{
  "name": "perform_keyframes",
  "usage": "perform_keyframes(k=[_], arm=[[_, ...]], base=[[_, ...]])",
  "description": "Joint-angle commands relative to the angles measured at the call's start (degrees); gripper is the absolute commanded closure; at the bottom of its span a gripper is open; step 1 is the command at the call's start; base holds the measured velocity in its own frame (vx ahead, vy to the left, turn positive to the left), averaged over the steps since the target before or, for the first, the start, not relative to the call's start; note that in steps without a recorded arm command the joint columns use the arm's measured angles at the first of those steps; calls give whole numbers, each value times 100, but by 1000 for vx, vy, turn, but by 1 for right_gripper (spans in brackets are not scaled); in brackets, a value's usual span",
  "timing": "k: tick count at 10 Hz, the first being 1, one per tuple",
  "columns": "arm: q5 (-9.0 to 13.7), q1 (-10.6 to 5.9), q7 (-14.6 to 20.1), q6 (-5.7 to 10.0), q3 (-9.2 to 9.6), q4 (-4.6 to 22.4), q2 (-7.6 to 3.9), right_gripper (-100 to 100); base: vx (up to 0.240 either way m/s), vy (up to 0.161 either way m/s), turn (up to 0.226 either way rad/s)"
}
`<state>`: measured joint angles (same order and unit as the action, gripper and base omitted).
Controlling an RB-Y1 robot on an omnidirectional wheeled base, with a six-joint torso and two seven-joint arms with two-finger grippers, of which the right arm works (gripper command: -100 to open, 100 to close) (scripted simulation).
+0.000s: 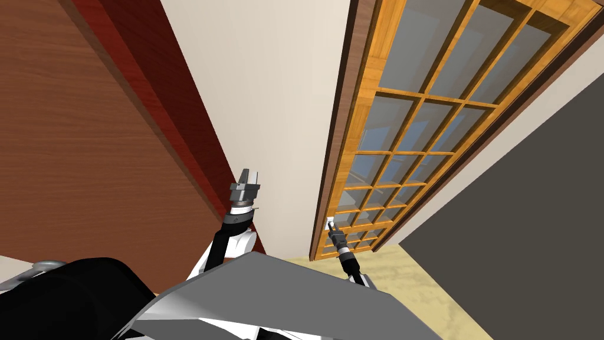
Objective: Pull the door open
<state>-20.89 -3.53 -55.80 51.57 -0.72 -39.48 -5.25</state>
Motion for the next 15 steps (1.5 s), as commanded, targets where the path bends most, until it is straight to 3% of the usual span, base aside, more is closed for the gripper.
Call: perform_keyframes(k=[1,15], arm=[[91,6,286,10,57,47,7,100],[810,-8,2174,-5,278,71,-139,100]], base=[[-53,-19,67],[-36,-14,63]])
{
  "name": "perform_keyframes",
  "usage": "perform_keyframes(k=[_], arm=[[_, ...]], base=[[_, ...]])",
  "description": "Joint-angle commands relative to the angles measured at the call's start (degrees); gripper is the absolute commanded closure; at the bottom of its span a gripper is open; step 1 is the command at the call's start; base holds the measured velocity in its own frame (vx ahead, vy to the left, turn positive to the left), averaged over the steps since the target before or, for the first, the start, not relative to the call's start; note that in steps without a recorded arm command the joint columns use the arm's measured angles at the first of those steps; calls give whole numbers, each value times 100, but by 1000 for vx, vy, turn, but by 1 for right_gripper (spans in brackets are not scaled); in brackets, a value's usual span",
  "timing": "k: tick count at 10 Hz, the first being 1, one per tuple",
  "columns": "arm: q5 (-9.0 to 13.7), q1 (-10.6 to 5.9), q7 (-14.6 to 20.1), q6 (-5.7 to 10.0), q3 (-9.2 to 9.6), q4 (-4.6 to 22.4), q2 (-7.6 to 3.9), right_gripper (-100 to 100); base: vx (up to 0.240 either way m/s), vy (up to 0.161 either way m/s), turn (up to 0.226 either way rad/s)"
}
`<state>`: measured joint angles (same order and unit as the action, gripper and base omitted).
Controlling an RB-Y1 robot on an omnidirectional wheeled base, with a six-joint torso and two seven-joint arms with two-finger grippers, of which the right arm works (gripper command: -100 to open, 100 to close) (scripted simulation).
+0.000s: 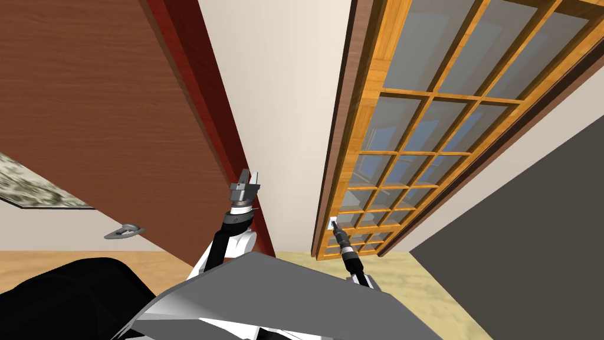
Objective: Pull the door open
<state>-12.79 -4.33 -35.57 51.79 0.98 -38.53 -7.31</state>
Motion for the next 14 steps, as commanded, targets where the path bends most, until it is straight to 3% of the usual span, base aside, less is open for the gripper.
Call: perform_keyframes(k=[1,9,14], arm=[[0,72,180,-27,108,-24,67,100],[473,63,1327,-37,253,-8,-27,100],[669,59,1818,-41,314,-1,-65,100]], base=[[-22,-10,42],[-33,-11,66],[-28,-8,47]])
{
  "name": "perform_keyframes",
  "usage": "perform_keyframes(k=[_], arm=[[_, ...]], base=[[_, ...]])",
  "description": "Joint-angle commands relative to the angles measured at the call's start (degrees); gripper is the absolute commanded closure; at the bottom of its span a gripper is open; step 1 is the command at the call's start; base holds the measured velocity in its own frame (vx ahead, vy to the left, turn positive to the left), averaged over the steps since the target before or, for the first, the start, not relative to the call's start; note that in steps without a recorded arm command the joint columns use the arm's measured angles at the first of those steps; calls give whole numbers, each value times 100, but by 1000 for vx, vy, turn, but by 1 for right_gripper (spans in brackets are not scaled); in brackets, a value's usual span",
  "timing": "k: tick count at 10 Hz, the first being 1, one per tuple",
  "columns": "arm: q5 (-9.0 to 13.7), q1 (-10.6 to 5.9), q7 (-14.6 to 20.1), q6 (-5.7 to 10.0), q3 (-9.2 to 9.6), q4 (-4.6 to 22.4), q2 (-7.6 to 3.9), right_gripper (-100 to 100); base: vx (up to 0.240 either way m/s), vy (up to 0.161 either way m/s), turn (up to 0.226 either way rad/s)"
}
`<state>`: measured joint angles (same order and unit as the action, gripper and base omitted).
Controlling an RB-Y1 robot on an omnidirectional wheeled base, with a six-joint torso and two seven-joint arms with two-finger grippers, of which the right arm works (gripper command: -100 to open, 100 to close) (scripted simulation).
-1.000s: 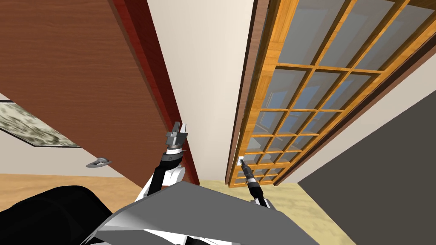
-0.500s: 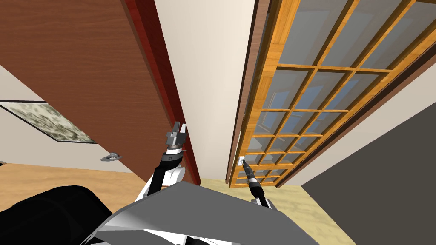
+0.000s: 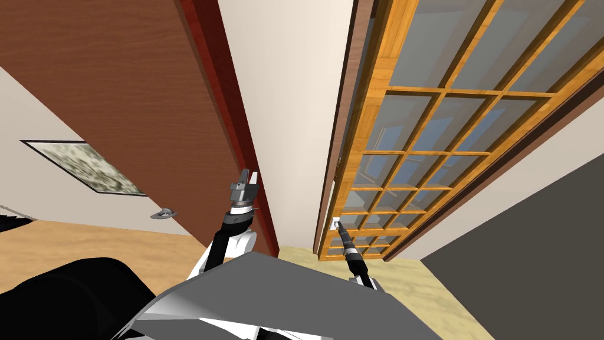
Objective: Pull the door open
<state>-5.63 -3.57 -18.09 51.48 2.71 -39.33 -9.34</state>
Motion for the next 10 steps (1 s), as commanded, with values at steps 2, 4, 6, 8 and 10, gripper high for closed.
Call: perform_keyframes(k=[2,4,6,8,10], arm=[[162,-21,440,-15,204,85,98,100],[266,-23,724,-17,237,89,78,100],[371,-25,993,-19,269,92,58,100],[371,-25,1022,-19,269,92,58,100],[475,-27,1260,-21,301,96,38,100]], base=[[-40,-10,91],[-35,-11,35],[-29,-5,77],[-14,-17,15],[-13,2,48]])
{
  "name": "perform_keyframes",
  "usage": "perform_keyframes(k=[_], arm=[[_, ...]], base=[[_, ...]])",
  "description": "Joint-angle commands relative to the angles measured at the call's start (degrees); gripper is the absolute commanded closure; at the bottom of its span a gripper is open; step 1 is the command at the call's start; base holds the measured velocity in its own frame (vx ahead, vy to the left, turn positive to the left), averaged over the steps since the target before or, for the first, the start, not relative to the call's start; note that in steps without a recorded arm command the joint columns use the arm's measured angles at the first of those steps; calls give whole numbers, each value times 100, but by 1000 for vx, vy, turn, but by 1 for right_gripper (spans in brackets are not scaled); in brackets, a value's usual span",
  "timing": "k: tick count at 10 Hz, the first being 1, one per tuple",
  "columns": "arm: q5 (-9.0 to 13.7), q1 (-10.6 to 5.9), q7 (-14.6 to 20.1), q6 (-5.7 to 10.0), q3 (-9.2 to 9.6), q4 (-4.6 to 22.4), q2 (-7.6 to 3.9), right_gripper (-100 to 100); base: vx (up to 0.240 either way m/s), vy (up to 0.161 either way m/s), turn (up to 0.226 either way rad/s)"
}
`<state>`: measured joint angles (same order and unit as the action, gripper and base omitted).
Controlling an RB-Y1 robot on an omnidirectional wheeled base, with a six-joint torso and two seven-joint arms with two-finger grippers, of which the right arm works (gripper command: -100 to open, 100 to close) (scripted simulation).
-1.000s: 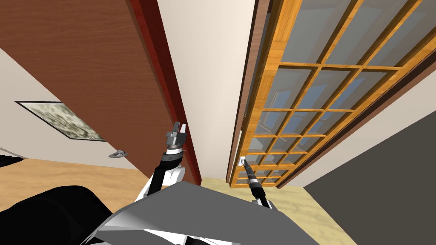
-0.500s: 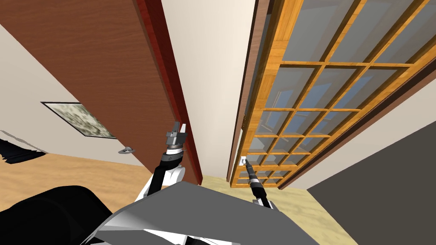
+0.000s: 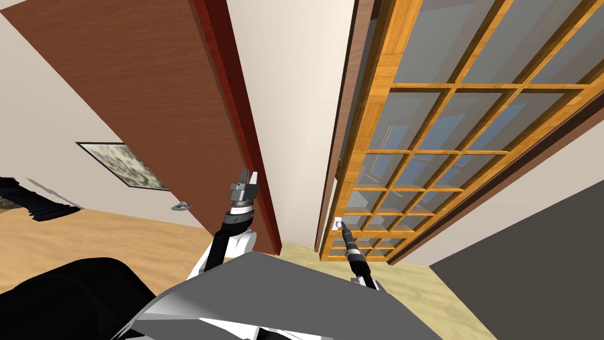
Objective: Pull the door open
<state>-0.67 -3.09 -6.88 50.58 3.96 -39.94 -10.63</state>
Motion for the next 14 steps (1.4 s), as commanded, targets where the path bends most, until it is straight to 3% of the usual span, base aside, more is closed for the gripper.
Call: perform_keyframes(k=[1,9,10,14], arm=[[-21,-76,140,70,175,157,167,100],[-21,-76,140,70,175,157,167,100],[98,-140,323,75,33,233,-28,100],[213,-144,784,84,94,251,-63,100]], base=[[-26,-1,45],[-1,-1,-2],[-13,-23,2],[-21,-5,44]])
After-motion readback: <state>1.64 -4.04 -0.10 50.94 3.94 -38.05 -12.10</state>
